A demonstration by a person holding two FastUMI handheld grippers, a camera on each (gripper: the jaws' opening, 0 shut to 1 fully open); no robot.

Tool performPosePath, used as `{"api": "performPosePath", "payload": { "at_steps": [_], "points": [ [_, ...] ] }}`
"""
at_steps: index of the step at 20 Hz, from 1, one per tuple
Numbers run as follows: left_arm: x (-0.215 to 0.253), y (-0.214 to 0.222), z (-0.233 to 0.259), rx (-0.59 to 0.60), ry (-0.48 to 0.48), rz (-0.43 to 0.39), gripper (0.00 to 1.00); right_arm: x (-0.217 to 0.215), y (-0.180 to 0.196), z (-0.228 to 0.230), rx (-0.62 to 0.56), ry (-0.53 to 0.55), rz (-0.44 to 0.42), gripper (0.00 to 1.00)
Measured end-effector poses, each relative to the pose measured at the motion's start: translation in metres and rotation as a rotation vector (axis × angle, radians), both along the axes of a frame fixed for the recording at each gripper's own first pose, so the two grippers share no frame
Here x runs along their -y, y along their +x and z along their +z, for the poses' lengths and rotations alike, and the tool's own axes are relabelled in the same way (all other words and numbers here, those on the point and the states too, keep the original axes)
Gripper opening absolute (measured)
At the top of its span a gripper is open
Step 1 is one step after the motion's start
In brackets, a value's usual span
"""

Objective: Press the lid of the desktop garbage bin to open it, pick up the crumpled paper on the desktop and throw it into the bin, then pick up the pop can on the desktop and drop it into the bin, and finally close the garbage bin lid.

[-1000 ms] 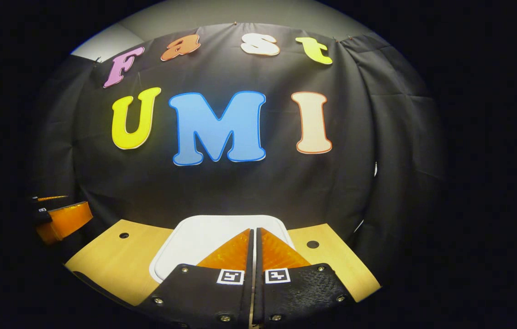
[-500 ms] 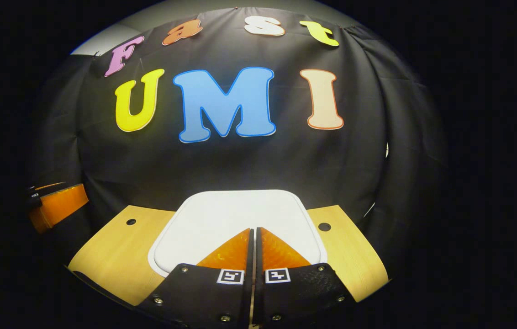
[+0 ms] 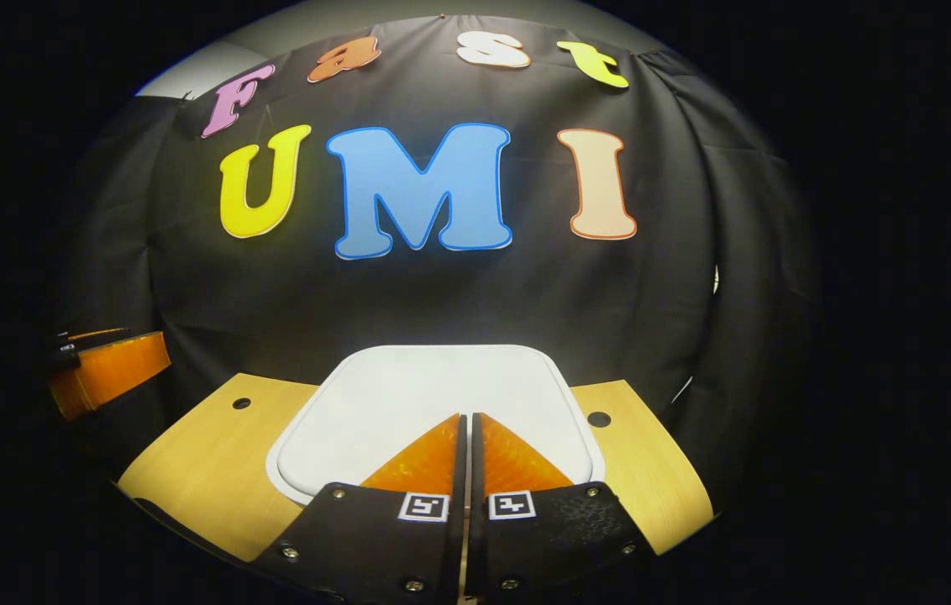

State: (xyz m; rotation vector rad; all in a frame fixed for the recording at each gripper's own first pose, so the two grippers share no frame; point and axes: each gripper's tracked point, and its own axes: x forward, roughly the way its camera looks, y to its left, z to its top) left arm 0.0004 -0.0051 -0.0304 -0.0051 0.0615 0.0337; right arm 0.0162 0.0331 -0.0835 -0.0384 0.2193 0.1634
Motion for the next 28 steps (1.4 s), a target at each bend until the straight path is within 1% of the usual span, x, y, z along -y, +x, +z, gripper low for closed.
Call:
{"api": "performPosePath", "payload": {
  "at_steps": [1,5,7,10,16,19,20,21,22,23,24,25,26,28],
  "points": [
    [0.001,-0.001,0.0,-0.001,0.001,-0.002,0.96,0.001,0.0,-0.001,0.0,-0.004,0.002,0.03],
    [0.002,-0.003,0.001,0.002,0.001,-0.002,0.96,0.001,0.0,0.003,0.008,0.066,0.021,0.04],
    [0.003,-0.005,0.002,0.006,0.01,-0.003,0.96,0.0,0.0,0.01,0.037,0.069,0.028,0.03],
    [0.003,-0.006,0.005,0.014,0.02,-0.002,0.96,0.001,0.0,0.013,0.034,0.072,0.014,0.03],
    [0.009,-0.006,0.006,0.027,0.017,-0.019,0.95,0.002,0.002,0.068,0.167,0.072,0.02,0.03],
    [0.012,-0.007,0.005,0.029,0.022,-0.026,0.96,-0.003,0.002,0.082,0.201,0.113,0.042,0.03],
    [0.014,-0.007,0.005,0.03,0.025,-0.029,0.96,-0.005,0.001,0.084,0.2,0.121,0.051,0.06],
    [0.015,-0.009,0.004,0.031,0.028,-0.032,0.96,-0.006,0.0,0.084,0.198,0.118,0.057,0.22],
    [0.016,-0.011,0.003,0.032,0.03,-0.035,0.96,-0.005,-0.001,0.086,0.202,0.108,0.055,0.29],
    [0.016,-0.01,0.004,0.032,0.031,-0.038,0.95,-0.006,-0.005,0.089,0.212,0.099,0.063,0.32],
    [0.016,-0.011,0.004,0.031,0.03,-0.038,0.96,-0.008,-0.005,0.095,0.224,0.089,0.072,0.37],
    [0.016,-0.012,0.003,0.03,0.028,-0.038,0.96,-0.007,-0.007,0.1,0.239,0.075,0.07,0.56],
    [0.016,-0.013,0.001,0.029,0.025,-0.04,0.96,-0.005,-0.008,0.107,0.258,0.067,0.066,0.58],
    [0.017,-0.014,-0.003,0.026,0.021,-0.042,0.96,-0.003,-0.013,0.118,0.292,0.069,0.057,0.59]
  ]
}}
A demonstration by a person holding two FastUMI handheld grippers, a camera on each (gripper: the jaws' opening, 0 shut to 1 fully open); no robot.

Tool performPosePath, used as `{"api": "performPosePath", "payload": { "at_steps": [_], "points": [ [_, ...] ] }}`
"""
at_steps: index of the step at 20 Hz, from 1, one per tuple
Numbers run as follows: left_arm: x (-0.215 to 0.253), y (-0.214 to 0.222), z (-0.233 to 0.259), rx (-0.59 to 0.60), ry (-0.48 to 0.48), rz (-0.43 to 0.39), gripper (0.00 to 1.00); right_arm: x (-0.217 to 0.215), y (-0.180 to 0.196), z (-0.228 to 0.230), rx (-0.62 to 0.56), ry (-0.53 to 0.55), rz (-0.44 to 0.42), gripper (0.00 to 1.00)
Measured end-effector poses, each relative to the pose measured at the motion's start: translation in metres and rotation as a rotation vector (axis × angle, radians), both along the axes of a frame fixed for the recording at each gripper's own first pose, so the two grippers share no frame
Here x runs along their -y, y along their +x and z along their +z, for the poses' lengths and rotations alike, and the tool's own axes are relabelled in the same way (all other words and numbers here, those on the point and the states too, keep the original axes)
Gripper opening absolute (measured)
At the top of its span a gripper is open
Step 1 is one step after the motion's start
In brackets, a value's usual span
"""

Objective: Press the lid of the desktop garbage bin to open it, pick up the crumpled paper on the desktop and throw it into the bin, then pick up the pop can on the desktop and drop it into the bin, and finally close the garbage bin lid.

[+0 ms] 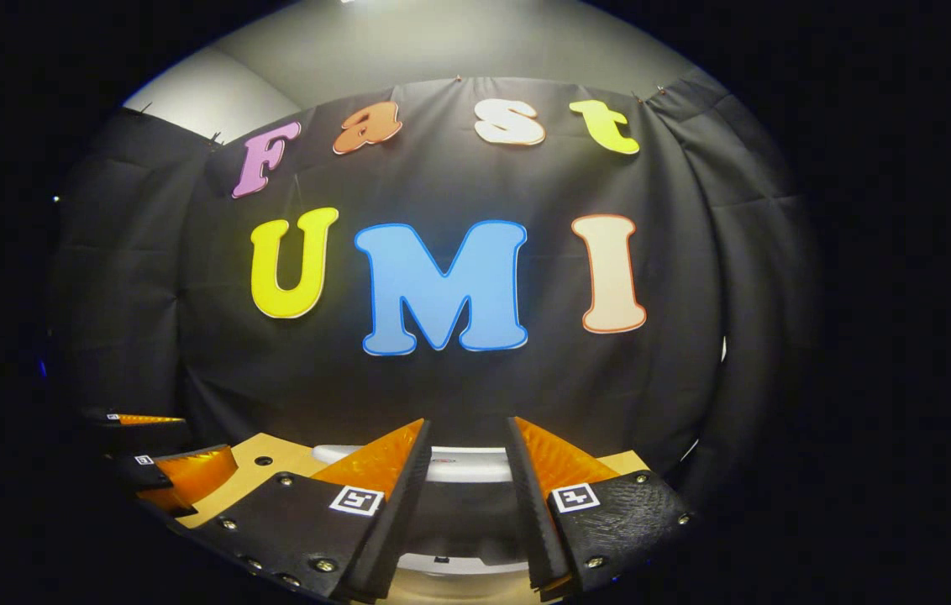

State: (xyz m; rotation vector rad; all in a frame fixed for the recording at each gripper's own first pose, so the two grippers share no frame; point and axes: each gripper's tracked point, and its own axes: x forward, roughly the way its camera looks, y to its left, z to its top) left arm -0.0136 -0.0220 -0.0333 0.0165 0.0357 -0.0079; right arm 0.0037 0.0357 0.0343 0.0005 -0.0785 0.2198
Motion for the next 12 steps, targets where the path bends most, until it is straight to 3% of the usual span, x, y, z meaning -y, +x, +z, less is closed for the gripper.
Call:
{"api": "performPosePath", "payload": {
  "at_steps": [1,2,3,6,7,9,12],
  "points": [
    [-0.001,-0.001,-0.003,-0.004,-0.002,0.0,0.96,0.0,0.0,0.003,0.006,0.005,0.0,0.64],
    [-0.001,-0.001,-0.006,-0.009,-0.007,-0.003,0.96,0.001,-0.002,0.006,0.008,0.008,0.0,0.77],
    [-0.001,-0.002,-0.011,-0.015,-0.013,-0.008,0.96,0.003,-0.003,0.007,0.01,0.01,-0.004,0.7],
    [0.001,-0.003,-0.029,-0.045,-0.03,-0.015,0.96,0.009,-0.005,0.007,0.013,-0.001,-0.022,0.72],
    [0.0,-0.003,-0.035,-0.057,-0.031,-0.017,0.96,0.01,-0.006,0.006,0.011,-0.002,-0.022,0.87],
    [0.002,-0.002,-0.054,-0.09,-0.028,-0.023,0.95,0.013,-0.008,0.005,0.006,0.003,-0.028,0.98],
    [0.004,0.0,-0.105,-0.197,-0.026,-0.037,0.95,0.018,-0.009,0.005,0.003,0.004,-0.04,0.98]
  ]
}}
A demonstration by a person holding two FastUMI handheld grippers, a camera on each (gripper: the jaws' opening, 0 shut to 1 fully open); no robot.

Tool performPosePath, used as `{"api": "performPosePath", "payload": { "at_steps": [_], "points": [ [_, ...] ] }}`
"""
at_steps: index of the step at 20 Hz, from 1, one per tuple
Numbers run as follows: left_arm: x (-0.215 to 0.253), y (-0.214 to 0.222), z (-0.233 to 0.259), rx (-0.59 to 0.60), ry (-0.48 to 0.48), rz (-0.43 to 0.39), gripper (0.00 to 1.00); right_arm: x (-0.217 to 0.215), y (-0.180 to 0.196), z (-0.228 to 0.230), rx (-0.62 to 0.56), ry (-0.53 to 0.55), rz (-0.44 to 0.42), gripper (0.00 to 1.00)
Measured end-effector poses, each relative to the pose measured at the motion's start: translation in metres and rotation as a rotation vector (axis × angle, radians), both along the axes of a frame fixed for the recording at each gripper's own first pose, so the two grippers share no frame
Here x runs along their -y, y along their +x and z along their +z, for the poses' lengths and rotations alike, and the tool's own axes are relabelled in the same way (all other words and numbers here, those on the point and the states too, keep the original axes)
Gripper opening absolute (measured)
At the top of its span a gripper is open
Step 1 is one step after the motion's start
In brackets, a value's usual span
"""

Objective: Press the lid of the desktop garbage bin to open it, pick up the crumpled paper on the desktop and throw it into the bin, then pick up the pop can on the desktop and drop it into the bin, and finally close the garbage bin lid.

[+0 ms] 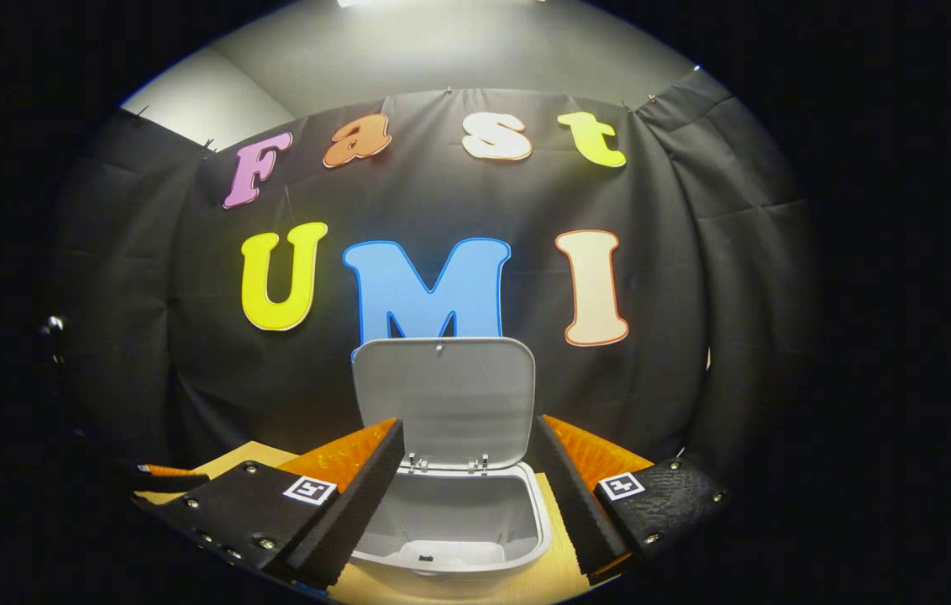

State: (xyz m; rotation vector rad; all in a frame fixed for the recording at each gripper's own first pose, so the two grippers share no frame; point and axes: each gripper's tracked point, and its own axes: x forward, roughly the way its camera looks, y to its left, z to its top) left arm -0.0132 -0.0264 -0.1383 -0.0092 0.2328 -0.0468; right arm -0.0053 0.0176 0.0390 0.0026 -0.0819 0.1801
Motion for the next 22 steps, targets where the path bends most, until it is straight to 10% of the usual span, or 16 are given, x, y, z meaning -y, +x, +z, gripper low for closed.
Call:
{"api": "performPosePath", "payload": {
  "at_steps": [22],
  "points": [
    [-0.005,-0.045,-0.263,-0.606,-0.049,-0.01,0.96,0.059,-0.01,-0.043,-0.119,0.001,-0.134,0.98]
  ]
}}
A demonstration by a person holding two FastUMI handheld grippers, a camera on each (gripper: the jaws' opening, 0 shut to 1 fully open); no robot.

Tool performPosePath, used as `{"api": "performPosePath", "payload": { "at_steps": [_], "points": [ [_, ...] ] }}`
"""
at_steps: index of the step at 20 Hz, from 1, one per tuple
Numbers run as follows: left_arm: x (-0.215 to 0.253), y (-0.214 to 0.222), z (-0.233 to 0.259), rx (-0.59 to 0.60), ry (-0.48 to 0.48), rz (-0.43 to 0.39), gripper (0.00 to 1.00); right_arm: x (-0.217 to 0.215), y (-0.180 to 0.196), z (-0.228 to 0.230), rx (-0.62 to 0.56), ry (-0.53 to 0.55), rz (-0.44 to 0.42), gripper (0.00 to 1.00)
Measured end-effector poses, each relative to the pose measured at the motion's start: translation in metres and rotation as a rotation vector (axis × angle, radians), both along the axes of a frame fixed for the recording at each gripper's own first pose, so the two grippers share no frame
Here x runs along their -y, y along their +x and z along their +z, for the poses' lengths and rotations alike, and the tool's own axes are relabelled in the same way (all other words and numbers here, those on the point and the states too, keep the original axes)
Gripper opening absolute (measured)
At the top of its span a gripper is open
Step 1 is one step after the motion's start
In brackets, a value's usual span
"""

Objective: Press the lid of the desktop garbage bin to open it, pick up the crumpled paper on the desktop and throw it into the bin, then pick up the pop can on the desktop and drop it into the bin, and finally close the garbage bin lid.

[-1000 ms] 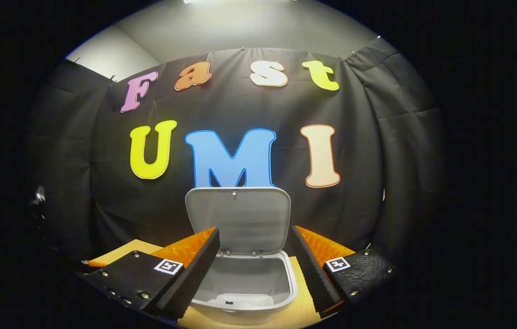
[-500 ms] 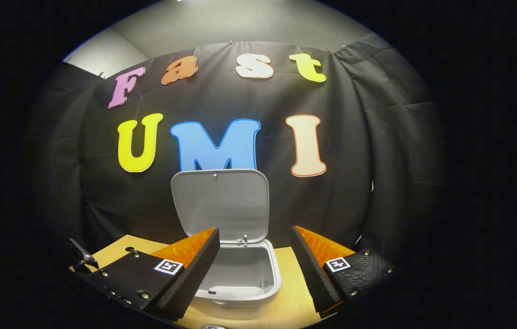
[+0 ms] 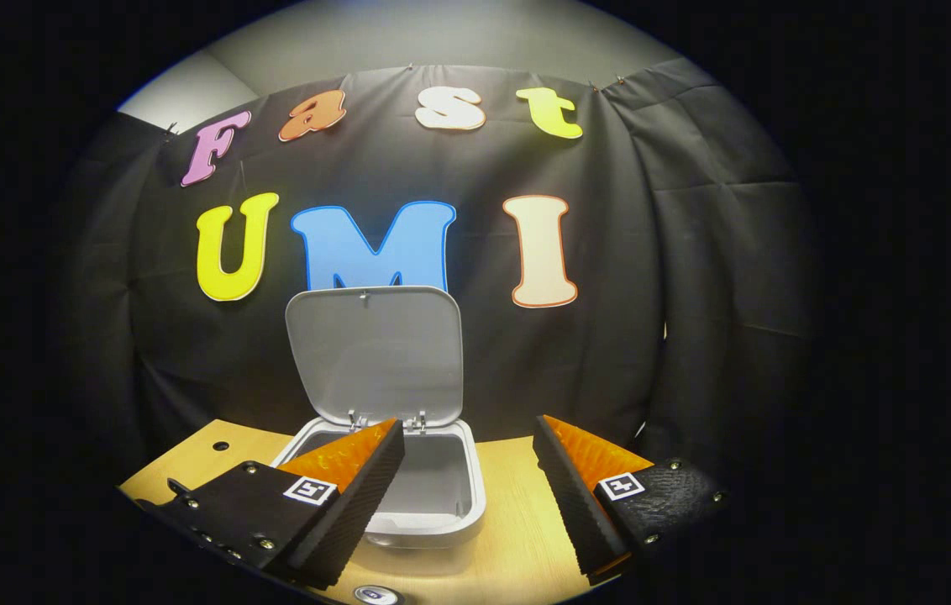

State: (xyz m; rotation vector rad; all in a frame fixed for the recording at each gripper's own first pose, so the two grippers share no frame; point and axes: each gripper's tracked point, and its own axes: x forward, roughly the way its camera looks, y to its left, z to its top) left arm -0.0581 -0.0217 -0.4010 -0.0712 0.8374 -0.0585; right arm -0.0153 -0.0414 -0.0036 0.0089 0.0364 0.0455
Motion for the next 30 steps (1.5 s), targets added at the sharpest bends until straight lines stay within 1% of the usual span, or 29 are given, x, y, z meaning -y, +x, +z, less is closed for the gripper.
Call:
{"api": "performPosePath", "payload": {
  "at_steps": [5,6,9,10,11,12,13,14,15,16,18,19,20,21,23,24,25,27,28,29,30],
  "points": [
    [-0.006,0.008,0.002,-0.036,0.023,-0.024,0.96,0.005,0.0,-0.005,-0.016,0.002,-0.013,0.98],
    [-0.009,0.011,0.005,-0.041,0.03,-0.025,0.97,0.005,0.0,-0.005,-0.018,0.0,-0.014,0.98],
    [-0.018,0.026,0.02,-0.039,0.065,-0.035,0.95,0.005,0.002,-0.008,-0.023,0.002,-0.016,0.98],
    [-0.02,0.031,0.026,-0.041,0.085,-0.047,0.93,0.005,0.002,-0.008,-0.025,0.008,-0.015,0.98],
    [-0.023,0.039,0.034,-0.03,0.087,-0.051,0.96,0.004,0.003,-0.009,-0.026,0.015,-0.013,0.98],
    [-0.026,0.045,0.042,-0.025,0.083,-0.048,0.95,0.003,0.003,-0.009,-0.028,0.022,-0.011,0.98],
    [-0.029,0.053,0.05,-0.028,0.084,-0.046,0.96,0.001,0.004,-0.011,-0.031,0.027,-0.009,1.0],
    [-0.032,0.061,0.06,-0.023,0.086,-0.05,0.95,0.0,0.003,-0.011,-0.032,0.028,-0.007,0.98],
    [-0.037,0.07,0.068,-0.024,0.088,-0.044,0.9,0.0,0.003,-0.012,-0.033,0.028,-0.004,0.98],
    [-0.04,0.079,0.079,-0.022,0.085,-0.041,0.66,0.0,0.003,-0.012,-0.033,0.026,-0.003,0.98],
    [-0.047,0.099,0.099,-0.025,0.09,-0.047,0.7,0.0,0.002,-0.011,-0.033,0.024,-0.002,0.98],
    [-0.055,0.11,0.111,-0.023,0.107,-0.035,0.58,0.0,0.002,-0.012,-0.034,0.025,-0.001,0.98],
    [-0.061,0.122,0.122,-0.026,0.105,-0.027,0.47,0.001,0.002,-0.012,-0.034,0.025,-0.002,0.98],
    [-0.066,0.134,0.135,-0.031,0.097,-0.02,0.45,0.003,0.002,-0.012,-0.033,0.026,-0.004,0.98],
    [-0.078,0.16,0.162,-0.034,0.091,0.003,0.45,0.006,0.001,-0.013,-0.035,0.027,-0.008,0.98],
    [-0.084,0.175,0.177,-0.033,0.084,0.015,0.43,0.006,0.002,-0.012,-0.036,0.029,-0.009,0.98],
    [-0.09,0.19,0.194,-0.027,0.082,0.028,0.45,0.008,0.001,-0.013,-0.036,0.031,-0.01,0.98],
    [-0.101,0.223,0.23,-0.014,0.073,0.052,0.45,0.009,0.001,-0.012,-0.034,0.032,-0.012,0.98],
    [-0.107,0.241,0.25,-0.006,0.072,0.065,0.43,0.009,0.001,-0.012,-0.034,0.033,-0.011,0.98],
    [-0.113,0.261,0.271,0.003,0.07,0.075,0.45,0.009,0.002,-0.012,-0.034,0.034,-0.01,0.98],
    [-0.117,0.281,0.293,0.014,0.068,0.083,0.43,0.008,0.002,-0.012,-0.034,0.034,-0.009,0.98]
  ]
}}
